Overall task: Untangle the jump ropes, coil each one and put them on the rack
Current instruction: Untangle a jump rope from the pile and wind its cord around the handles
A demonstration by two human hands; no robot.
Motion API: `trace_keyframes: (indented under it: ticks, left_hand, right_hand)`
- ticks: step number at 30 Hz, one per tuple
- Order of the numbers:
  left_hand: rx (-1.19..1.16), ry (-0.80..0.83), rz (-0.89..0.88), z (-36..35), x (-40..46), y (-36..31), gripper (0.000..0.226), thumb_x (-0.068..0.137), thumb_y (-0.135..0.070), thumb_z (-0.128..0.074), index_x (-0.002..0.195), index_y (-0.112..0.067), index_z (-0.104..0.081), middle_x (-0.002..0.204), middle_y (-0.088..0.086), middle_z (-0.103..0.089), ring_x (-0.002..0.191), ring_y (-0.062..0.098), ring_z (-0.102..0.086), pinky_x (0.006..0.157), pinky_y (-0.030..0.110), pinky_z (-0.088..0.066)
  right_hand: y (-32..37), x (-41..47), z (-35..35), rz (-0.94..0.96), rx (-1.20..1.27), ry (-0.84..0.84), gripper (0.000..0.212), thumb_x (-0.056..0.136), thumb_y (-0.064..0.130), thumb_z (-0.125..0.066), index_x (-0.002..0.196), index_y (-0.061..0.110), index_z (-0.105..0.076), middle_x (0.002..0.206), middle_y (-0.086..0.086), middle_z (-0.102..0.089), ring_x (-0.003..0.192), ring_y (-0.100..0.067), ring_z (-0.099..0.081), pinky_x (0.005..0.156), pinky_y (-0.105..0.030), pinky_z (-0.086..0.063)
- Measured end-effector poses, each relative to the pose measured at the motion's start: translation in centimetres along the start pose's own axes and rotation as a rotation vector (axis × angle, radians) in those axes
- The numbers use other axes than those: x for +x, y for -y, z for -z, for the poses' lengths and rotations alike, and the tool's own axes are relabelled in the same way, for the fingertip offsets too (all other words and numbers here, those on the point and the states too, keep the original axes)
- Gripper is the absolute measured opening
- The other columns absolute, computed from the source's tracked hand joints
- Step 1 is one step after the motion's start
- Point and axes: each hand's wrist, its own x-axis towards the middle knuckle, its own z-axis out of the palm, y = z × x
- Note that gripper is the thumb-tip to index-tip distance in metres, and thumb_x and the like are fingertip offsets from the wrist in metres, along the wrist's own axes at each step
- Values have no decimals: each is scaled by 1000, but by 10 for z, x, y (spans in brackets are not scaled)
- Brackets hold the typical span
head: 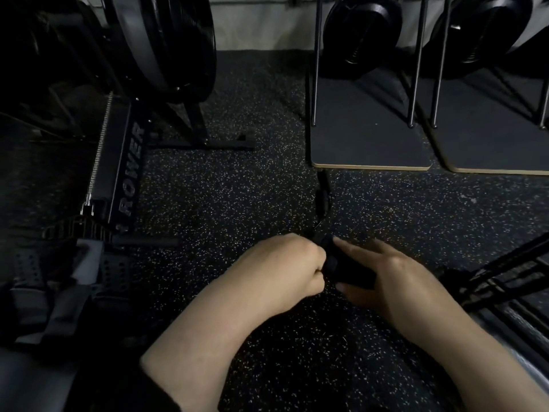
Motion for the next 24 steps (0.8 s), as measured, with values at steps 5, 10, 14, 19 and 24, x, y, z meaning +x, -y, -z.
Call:
trace_keyframes:
  ticks: [5, 10, 14, 19, 24]
  left_hand:
    - [-244, 68, -61, 10, -6, 16, 31, 86, -43, -78, 95, -37, -49, 86, -15, -58, 80, -1, -56, 70, 26, -49]
    - [-726, 113, -122, 14, -9, 37, 26, 76, -30, -88, 81, -25, -63, 73, -16, -61, 70, 2, -53, 67, 22, -44]
    - [-1074, 102, -214, 12, -9, 40, 8, 76, -30, -81, 80, -30, -75, 80, -10, -71, 75, 3, -63, 68, 16, -49]
    - [-1196, -90, -86, -4, -1, 31, 18, 86, -22, -71, 79, -36, -79, 83, -2, -73, 80, 15, -66, 82, 30, -53]
    - [-747, -85, 66, -11, 5, 16, 33, 103, -23, -57, 78, -43, -65, 72, -7, -68, 66, 21, -58, 64, 39, -42]
  right_hand:
    - [-6, -1, 13, 69, 51, 272, 68, 86, 48, -76, 132, 76, -35, 130, 27, -45, 120, -1, -54, 99, -21, -48]
    - [-1, -11, 25, 187, 343, 346, 76, 76, 38, -87, 110, 90, -42, 121, 54, -52, 131, 32, -23, 103, 0, -24]
    - [17, -19, 29, 353, 825, 363, 49, 77, 14, -89, 110, 46, -71, 104, 8, -73, 91, 0, -68, 79, -18, -52]
    - [28, -10, 19, 318, 1123, 49, 45, 107, 10, -49, 134, 43, -64, 133, 6, -70, 121, -7, -66, 99, -17, -50]
    - [11, 0, 32, 206, 984, -71, 55, 73, 30, -87, 110, 66, -68, 110, 28, -74, 98, 11, -67, 83, -4, -46]
